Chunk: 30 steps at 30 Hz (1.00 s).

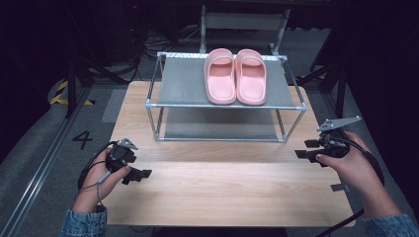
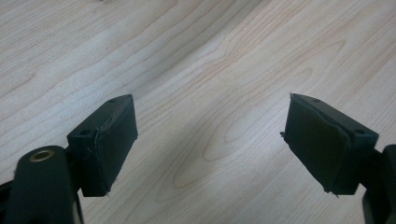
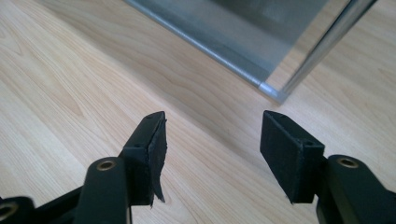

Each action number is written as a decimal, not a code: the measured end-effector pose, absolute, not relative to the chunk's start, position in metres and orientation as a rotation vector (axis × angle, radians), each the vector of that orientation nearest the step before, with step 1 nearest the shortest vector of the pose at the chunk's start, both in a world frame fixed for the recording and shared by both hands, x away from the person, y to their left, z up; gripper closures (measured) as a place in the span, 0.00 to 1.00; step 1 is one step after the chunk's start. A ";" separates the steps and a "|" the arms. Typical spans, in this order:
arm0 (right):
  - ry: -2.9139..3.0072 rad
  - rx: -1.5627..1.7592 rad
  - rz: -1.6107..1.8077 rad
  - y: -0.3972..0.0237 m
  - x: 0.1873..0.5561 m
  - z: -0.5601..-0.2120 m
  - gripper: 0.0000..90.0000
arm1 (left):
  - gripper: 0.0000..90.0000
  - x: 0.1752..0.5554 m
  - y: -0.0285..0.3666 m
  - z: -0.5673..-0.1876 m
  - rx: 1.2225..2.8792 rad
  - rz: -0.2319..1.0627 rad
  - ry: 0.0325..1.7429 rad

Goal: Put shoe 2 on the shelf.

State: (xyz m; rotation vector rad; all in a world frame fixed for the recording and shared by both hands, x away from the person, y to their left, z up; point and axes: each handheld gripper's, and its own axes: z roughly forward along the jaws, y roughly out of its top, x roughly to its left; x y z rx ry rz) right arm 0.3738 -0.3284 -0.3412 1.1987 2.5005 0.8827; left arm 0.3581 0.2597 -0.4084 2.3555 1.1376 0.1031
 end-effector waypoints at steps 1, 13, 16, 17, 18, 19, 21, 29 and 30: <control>2.504 1.203 0.876 -0.330 0.374 -0.344 0.46 | 0.20 0.358 0.260 -0.409 2.354 0.098 1.140; 2.514 1.231 0.829 -0.345 0.375 -0.382 0.46 | 0.20 0.361 0.263 -0.420 2.400 0.097 1.177; 2.494 1.244 0.841 -0.350 0.373 -0.389 0.45 | 0.20 0.361 0.264 -0.423 2.393 0.091 1.184; 2.492 1.250 0.843 -0.351 0.372 -0.391 0.45 | 0.20 0.361 0.264 -0.424 2.391 0.086 1.183; 2.489 1.250 0.852 -0.352 0.372 -0.394 0.45 | 0.20 0.362 0.264 -0.424 2.391 0.076 1.181; 2.490 1.260 0.851 -0.353 0.372 -0.396 0.45 | 0.20 0.361 0.264 -0.424 2.389 0.070 1.177; 2.495 1.271 0.852 -0.355 0.371 -0.403 0.45 | 0.20 0.361 0.263 -0.425 2.389 0.066 1.167; 2.519 1.270 0.826 -0.358 0.373 -0.427 0.43 | 0.20 0.362 0.267 -0.429 2.380 0.058 1.191; 2.519 1.270 0.826 -0.358 0.373 -0.427 0.43 | 0.20 0.362 0.267 -0.429 2.380 0.058 1.191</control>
